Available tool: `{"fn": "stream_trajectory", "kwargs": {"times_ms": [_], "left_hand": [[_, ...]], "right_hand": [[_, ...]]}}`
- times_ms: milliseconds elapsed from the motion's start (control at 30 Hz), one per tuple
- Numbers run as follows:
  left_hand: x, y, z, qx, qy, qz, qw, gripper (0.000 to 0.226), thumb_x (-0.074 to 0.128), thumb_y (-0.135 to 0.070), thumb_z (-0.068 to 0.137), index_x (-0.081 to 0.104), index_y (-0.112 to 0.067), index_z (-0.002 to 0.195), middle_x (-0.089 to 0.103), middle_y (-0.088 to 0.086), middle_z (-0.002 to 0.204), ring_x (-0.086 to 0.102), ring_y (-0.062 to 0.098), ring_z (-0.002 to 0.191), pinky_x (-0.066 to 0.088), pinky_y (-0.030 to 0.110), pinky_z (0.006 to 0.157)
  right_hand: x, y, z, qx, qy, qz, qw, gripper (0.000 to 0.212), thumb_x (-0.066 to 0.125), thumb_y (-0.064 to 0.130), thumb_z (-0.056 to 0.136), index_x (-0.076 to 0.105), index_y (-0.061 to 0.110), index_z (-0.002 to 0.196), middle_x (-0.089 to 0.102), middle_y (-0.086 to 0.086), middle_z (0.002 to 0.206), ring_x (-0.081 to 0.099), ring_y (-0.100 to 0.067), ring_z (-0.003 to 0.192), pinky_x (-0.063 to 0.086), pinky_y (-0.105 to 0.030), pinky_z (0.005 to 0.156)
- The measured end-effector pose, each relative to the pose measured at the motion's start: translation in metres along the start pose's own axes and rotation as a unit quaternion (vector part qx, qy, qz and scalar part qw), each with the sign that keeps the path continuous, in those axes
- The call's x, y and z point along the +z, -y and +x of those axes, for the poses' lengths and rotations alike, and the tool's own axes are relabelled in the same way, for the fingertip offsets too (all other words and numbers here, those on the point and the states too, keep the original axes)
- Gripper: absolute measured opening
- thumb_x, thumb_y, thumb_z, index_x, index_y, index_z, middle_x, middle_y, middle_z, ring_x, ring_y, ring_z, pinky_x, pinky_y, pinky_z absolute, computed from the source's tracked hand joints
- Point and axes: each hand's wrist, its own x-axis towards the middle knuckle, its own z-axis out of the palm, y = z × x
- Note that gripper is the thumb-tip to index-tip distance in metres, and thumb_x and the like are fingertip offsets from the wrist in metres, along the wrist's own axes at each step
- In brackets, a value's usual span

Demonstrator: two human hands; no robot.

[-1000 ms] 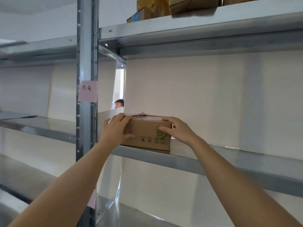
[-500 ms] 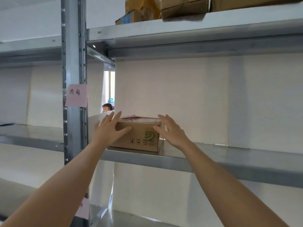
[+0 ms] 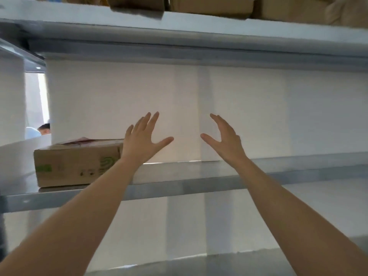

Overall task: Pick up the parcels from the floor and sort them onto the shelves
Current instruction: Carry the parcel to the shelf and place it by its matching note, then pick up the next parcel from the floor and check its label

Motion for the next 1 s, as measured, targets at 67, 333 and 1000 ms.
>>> {"fn": "stream_trajectory", "kwargs": {"times_ms": [67,333,1000], "left_hand": [[0.017,-0.032,0.007,0.016,0.007,-0.024,1.0,0.086,0.041,-0.067,0.082,0.008,-0.029,0.151,0.008,-0.002,0.161,0.01,0.017,0.147,0.006,0.042,0.119],[0.082,-0.178,0.019,0.09,0.026,-0.109,0.99,0.083,0.042,-0.065,0.083,0.012,-0.028,0.151,0.013,-0.001,0.16,0.013,0.017,0.147,0.01,0.042,0.118],[0.19,-0.593,-0.023,0.23,0.1,-0.34,0.906,0.072,0.038,-0.059,0.088,0.023,-0.024,0.149,0.021,0.004,0.158,0.02,0.021,0.145,0.017,0.048,0.116]], "right_hand": [[-0.032,-0.019,-0.009,0.013,-0.019,-0.021,1.0,0.069,0.055,0.049,0.092,0.026,0.032,0.152,0.021,0.006,0.163,0.021,-0.014,0.148,0.017,-0.037,0.116],[-0.175,-0.105,-0.052,0.084,-0.086,-0.117,0.986,0.069,0.054,0.052,0.091,0.026,0.034,0.151,0.022,0.007,0.162,0.02,-0.014,0.149,0.016,-0.044,0.118],[-0.523,-0.225,-0.235,0.213,-0.218,-0.331,0.893,0.065,0.056,0.043,0.093,0.03,0.031,0.151,0.028,0.006,0.161,0.024,-0.014,0.148,0.02,-0.045,0.12]]}}
